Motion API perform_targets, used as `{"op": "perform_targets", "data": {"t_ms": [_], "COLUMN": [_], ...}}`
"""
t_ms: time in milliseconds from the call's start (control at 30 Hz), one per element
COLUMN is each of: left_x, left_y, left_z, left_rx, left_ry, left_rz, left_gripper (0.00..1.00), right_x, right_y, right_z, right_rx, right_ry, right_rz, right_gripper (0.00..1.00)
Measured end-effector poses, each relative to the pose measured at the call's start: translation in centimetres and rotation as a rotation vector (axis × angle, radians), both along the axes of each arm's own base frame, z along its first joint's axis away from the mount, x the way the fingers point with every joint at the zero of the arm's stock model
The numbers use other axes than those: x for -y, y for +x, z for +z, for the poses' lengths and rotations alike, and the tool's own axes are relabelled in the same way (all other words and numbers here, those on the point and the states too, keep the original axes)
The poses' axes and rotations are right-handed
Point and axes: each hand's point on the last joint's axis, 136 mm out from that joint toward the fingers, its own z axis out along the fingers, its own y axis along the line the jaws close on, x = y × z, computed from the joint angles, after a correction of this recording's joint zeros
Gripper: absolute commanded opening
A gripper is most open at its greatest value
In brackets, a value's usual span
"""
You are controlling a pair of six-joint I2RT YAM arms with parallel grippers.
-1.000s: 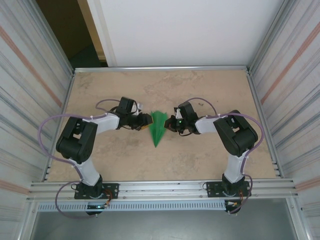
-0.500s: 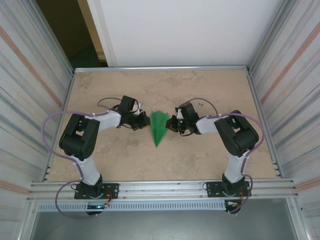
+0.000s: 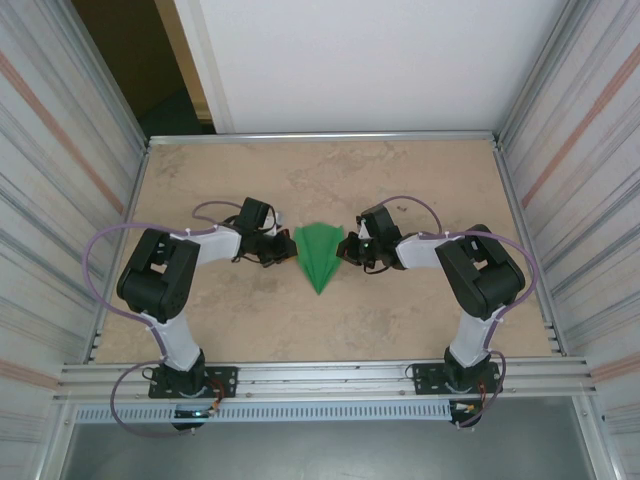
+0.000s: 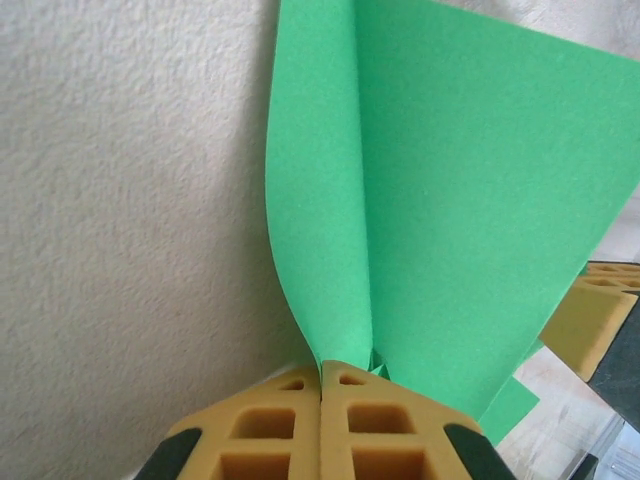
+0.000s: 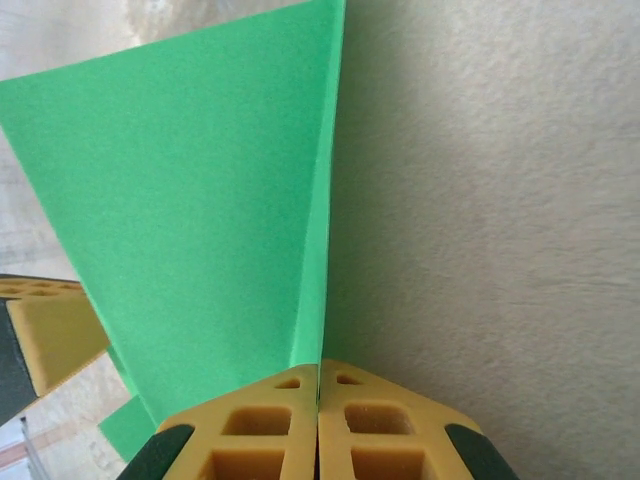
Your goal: Fold a paper plane with a square sheet of paper (pick it up from the middle)
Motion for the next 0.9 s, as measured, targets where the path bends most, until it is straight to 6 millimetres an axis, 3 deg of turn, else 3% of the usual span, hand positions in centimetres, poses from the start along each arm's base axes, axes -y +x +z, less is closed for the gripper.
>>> {"op": "perform_targets", "data": {"t_ms": [133, 233, 333, 500, 567, 767, 900], "left_x": [0.0, 0.0, 0.0, 0.0, 0.0, 0.0, 0.0], "left_y": [0.0, 0.1, 0.1, 0.1, 0.1, 0.1, 0.1], "left_z": [-0.1, -0.1, -0.1, -0.1, -0.1, -0.1, -0.1], "left_rx": [-0.001, 0.004, 0.003, 0.001, 0.002, 0.003, 0.003], "left_ry": [-0.002, -0.004, -0.005, -0.005, -0.005, -0.006, -0.006], "left_rz": [0.008, 0.010, 0.010, 0.012, 0.012, 0.012, 0.012], "left_gripper": [0.06, 0.06, 0.06, 0.06, 0.06, 0.06, 0.06], "right_x": [0.4, 0.5, 0.5, -0.3, -1.2, -3.2, -3.6], "right_y": [-0.1, -0.2, -0.4, -1.1, -1.6, -4.0, -4.1], "right_z": [-0.4, -0.3, 1.3, 5.2, 5.7, 4.4, 2.9], "right_rx": [-0.011, -0.015, 0.015, 0.113, 0.127, 0.094, 0.055], "right_ry": [-0.022, -0.026, -0.023, -0.042, -0.053, -0.110, -0.139], "right_rz": [-0.011, -0.012, -0.003, 0.041, 0.067, 0.146, 0.161], "right_gripper": [0.14, 0.29, 0.42, 0.45, 0.46, 0.47, 0.47]}}
